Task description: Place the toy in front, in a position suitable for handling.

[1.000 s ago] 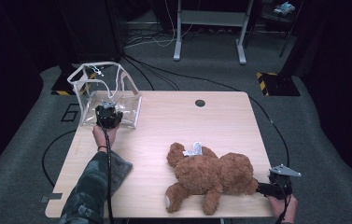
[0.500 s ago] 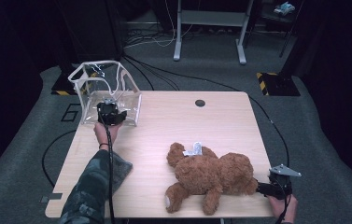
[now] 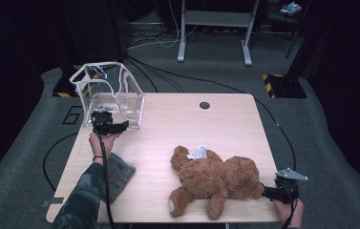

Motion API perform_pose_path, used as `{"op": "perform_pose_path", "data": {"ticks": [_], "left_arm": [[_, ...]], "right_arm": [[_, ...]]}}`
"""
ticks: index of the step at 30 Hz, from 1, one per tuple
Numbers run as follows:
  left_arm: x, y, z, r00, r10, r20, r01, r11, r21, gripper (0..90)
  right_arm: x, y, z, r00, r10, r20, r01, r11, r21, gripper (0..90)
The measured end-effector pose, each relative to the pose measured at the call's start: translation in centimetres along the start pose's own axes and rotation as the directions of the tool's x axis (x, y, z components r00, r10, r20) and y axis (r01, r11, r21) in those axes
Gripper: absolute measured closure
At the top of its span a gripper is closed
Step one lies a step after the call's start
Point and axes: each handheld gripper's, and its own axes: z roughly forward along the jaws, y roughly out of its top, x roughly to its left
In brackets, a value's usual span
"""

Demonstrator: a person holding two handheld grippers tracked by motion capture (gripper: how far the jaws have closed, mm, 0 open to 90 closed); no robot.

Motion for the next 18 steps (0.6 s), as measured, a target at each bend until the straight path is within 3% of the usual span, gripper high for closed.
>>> {"op": "perform_pose_path", "data": {"ticks": [7,9,12,18], "left_arm": [[-1.0,-1.0,-1.1,0.9989,0.042,0.020,-0.043,0.9988,0.024,15.1],[-1.2,-1.3,-1.2,0.9990,0.024,0.037,-0.025,0.9992,0.031,13.3],[-1.4,-1.8,-1.6,0.9983,0.041,0.040,-0.043,0.9983,0.039,10.8],[-1.8,-3.3,-2.2,0.9976,0.017,0.067,-0.021,0.9984,0.052,6.9]], "right_arm": [[0.0,0.0,0.0,1.0000,0.000,0.001,0.000,1.000,0.001,10.9],[0.0,0.0,0.0,1.0000,0.002,-0.001,-0.002,1.000,0.004,10.9],[0.0,0.0,0.0,1.0000,0.003,0.006,-0.003,1.000,0.001,10.3],[0.0,0.1,0.1,0.9999,-0.009,0.007,0.009,1.000,0.004,8.4]]}}
